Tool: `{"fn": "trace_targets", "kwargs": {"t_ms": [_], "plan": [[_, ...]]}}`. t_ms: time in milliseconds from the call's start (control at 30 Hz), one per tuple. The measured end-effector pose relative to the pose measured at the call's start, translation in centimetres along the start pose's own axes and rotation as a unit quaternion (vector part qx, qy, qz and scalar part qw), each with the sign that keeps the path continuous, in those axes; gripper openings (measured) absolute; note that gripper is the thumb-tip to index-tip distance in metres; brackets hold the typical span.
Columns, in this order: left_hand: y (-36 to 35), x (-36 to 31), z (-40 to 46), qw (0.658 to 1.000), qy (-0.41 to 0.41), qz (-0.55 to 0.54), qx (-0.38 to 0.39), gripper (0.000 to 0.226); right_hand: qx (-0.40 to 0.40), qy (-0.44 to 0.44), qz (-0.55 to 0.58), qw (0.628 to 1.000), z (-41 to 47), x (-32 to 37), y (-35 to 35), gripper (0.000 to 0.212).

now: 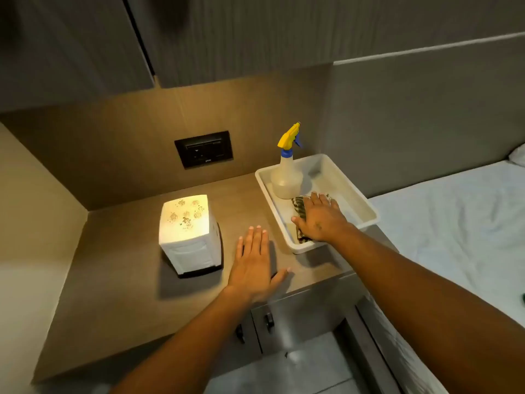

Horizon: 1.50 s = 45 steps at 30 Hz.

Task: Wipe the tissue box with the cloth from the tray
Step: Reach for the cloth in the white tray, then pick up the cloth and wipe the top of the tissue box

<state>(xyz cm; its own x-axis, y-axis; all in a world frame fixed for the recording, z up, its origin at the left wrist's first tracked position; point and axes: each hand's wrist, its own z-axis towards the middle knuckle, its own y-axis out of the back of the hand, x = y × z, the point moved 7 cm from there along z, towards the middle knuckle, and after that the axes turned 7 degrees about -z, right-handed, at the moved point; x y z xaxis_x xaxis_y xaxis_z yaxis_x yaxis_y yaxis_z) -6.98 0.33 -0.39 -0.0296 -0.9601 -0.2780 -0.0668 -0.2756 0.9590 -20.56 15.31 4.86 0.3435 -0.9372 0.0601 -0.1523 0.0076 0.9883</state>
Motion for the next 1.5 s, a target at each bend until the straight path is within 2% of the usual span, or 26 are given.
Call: {"fn": "trace_targets", "kwargs": {"t_ms": [100,267,433,533,667,800,867,1067,1200,1367,1500], "plan": [[-1.3,0.4,0.6,1.0,0.002,-0.019,0.025,0.114,0.055,-0.013,-0.02,0.998,1.1,0.2,-1.4,0.083],[-1.9,0.5,1.4,1.0,0.0,-0.006,0.02,0.112,0.124,-0.051,-0.004,0.991,2.0,0.2,-3.4,0.095],[-2.1,0.6,1.4,1.0,0.001,-0.009,0.019,0.11,0.128,-0.082,0.032,0.988,2.8,0.1,-3.7,0.085],[-2.1,0.7,1.4,1.0,0.001,-0.012,0.016,0.11,0.111,-0.103,0.039,0.988,3.1,0.4,-3.4,0.071],[-2.1,0.7,1.4,1.0,0.004,-0.011,0.019,0.111,0.077,-0.133,0.047,0.987,2.9,0.2,-2.7,0.076],[-2.0,0.5,1.3,1.0,0.003,-0.011,0.023,0.11,0.049,-0.168,0.149,0.973,3.0,-1.1,-1.8,0.041],[-1.9,0.5,1.3,1.0,0.004,-0.008,0.025,0.11,0.005,-0.159,0.197,0.967,2.9,-1.6,-0.3,0.034],[-1.4,0.2,1.0,0.999,0.001,-0.007,0.032,0.11,-0.075,-0.196,0.351,0.913,1.0,-3.9,3.2,0.035],[-0.9,0.0,0.7,0.999,0.0,-0.009,0.046,0.109,-0.092,-0.162,0.45,0.873,-1.0,-3.4,5.0,0.041],[0.0,-0.2,-0.7,0.998,0.013,-0.019,0.06,0.106,-0.099,-0.115,0.471,0.869,-2.6,-1.6,7.6,0.038],[2.3,-0.4,-3.4,1.0,0.017,-0.021,-0.012,0.102,-0.098,-0.063,0.471,0.874,-3.1,1.1,8.9,0.035]]}}
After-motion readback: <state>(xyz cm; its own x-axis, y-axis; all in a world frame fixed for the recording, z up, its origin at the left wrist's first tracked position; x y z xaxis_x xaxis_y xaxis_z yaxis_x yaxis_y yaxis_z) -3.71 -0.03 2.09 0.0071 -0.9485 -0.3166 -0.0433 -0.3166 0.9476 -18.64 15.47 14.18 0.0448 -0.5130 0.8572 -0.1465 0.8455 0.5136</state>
